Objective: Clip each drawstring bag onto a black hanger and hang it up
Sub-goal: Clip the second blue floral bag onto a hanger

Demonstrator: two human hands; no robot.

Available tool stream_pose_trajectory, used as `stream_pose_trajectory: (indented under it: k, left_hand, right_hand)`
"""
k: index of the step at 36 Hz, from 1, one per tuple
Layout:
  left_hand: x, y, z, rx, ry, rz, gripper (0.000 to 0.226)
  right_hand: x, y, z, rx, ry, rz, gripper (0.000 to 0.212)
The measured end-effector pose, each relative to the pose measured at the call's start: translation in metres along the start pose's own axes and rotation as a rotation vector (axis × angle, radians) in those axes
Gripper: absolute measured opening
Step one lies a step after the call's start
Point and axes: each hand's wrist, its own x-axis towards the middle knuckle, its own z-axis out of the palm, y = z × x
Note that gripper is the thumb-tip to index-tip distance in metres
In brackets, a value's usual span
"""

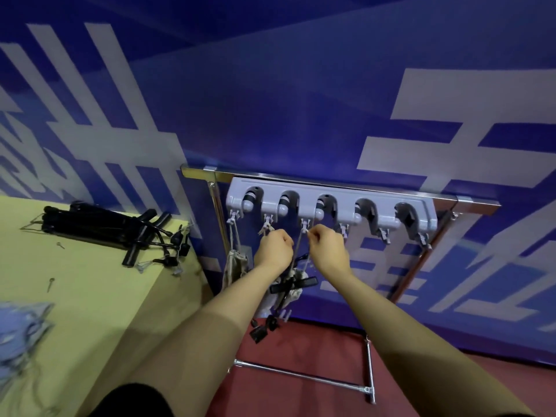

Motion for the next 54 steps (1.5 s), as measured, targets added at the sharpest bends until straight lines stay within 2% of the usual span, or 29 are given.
stream_pose_trajectory:
  k: [7, 17, 29, 38, 44, 47, 52, 54]
  left_hand:
    - [-0.005, -0.008, -0.017, 0.031, 0.027, 0.030, 0.019]
    - [-0.035, -0.047, -0.089, 0.016, 0.079, 0.053, 0.022]
    - [-0.087, -0.160, -0.210, 0.006, 0.119, 0.059, 0.023]
    - [-0.126, -0.269, -0.306, -0.006, 0.168, -0.041, 0.013]
    - [-0.130, -0.329, -0.347, -0.023, 0.197, -0.104, 0.013]
    - [-0.125, -0.349, -0.358, -0.006, 0.197, -0.144, 0.018]
    - [-0.107, -0.380, -0.366, 0.002, 0.202, -0.260, 0.018]
    - [-0.102, -0.388, -0.366, -0.005, 0.208, -0.257, 0.016]
  right_hand:
    - [-0.015, -0.012, 0.001, 0.060, 0.112, 0.004, 0.007]
    - [-0.041, -0.060, 0.018, 0.178, 0.030, -0.071, 0.007]
    - [-0.108, -0.180, 0.118, 0.238, -0.132, -0.160, 0.013]
    - [-0.154, -0.275, 0.219, 0.219, -0.277, -0.228, 0.015]
    - [-0.161, -0.307, 0.277, 0.084, -0.424, -0.334, 0.017]
    - [-0.159, -0.314, 0.297, 0.040, -0.468, -0.381, 0.016]
    - [-0.145, -0.318, 0.338, -0.011, -0.577, -0.422, 0.027]
    - [-0.140, -0.317, 0.353, -0.081, -0.664, -0.442, 0.027]
